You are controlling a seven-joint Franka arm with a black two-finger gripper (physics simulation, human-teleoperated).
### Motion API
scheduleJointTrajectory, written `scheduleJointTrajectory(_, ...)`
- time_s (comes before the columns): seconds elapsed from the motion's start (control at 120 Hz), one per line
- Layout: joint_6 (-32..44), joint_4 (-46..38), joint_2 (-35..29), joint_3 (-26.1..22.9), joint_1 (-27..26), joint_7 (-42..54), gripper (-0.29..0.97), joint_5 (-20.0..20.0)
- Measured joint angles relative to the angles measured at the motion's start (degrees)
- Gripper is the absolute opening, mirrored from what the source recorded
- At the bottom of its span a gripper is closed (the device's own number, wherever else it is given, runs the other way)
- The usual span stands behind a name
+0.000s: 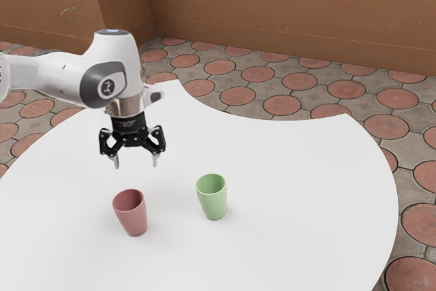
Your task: Place the left cup onto the right cup
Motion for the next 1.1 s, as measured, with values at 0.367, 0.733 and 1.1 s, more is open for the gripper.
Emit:
scheduleJointTrajectory(0.367,2.0,-2.3,0.7,-0.9,-2.1,-2.8,0.68,-1.5)
scheduleJointTrajectory(0.733,4.4,-3.2,1.9,-0.9,-0.9,-5.7,0.68,-2.5)
scheduleJointTrajectory(1.1,6.0,-3.1,3.3,-0.5,0.0,-7.2,0.68,-2.5)
